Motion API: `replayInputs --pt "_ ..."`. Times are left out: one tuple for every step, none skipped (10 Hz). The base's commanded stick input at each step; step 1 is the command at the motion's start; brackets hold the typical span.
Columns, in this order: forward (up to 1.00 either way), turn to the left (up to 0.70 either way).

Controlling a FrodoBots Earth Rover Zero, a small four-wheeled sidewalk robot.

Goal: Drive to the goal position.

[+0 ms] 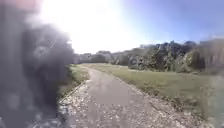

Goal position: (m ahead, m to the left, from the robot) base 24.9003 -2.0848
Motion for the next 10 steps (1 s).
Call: replayInputs --pt "0.5 0.0" --pt "0.5 0.0" --pt "0.5 0.0" --pt "0.5 0.0" --pt "0.5 0.17" --pt "0.5 0.2" --pt "0.5 0.03" --pt "0.5 0.0" --pt "0.5 0.0" --pt "0.5 0.0"
